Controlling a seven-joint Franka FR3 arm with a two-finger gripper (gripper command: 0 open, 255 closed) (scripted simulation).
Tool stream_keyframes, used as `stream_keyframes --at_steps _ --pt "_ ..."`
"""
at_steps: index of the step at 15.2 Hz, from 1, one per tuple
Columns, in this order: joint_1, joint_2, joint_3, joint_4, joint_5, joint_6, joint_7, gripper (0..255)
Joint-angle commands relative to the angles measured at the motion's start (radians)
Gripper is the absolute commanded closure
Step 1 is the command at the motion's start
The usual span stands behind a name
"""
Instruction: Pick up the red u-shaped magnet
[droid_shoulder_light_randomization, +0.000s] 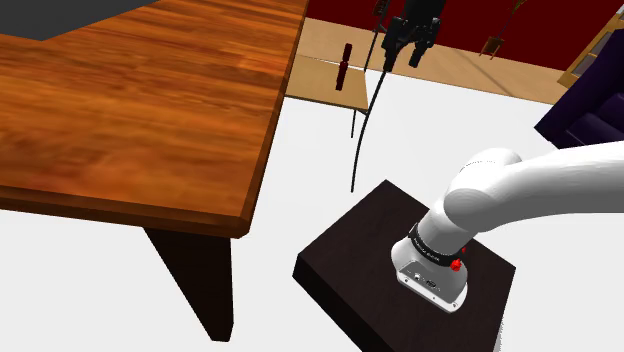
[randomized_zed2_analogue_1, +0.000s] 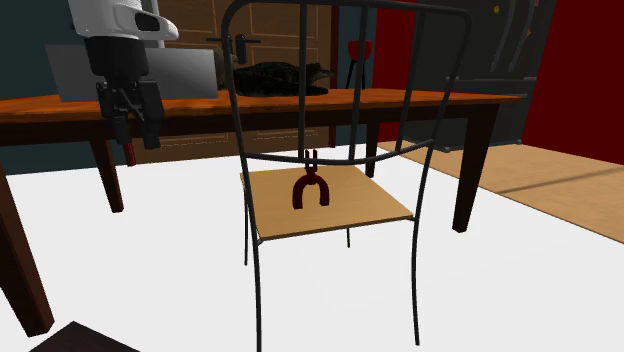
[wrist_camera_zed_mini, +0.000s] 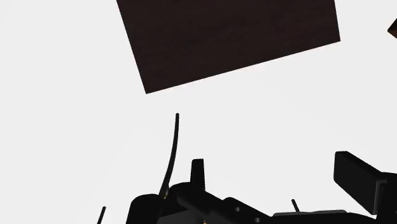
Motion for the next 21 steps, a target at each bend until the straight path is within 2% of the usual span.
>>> stream_keyframes --at_steps 1,11,21 --pt "0.0 0.0 0.0 0.0 0.0 0.0 0.0 0" --pt "-0.071 0.322 -0.019 0.097 0.006 0.261 0.187 0" --pt "-0.134 0.656 -0.066 0.307 0.023 0.422 0.345 0"
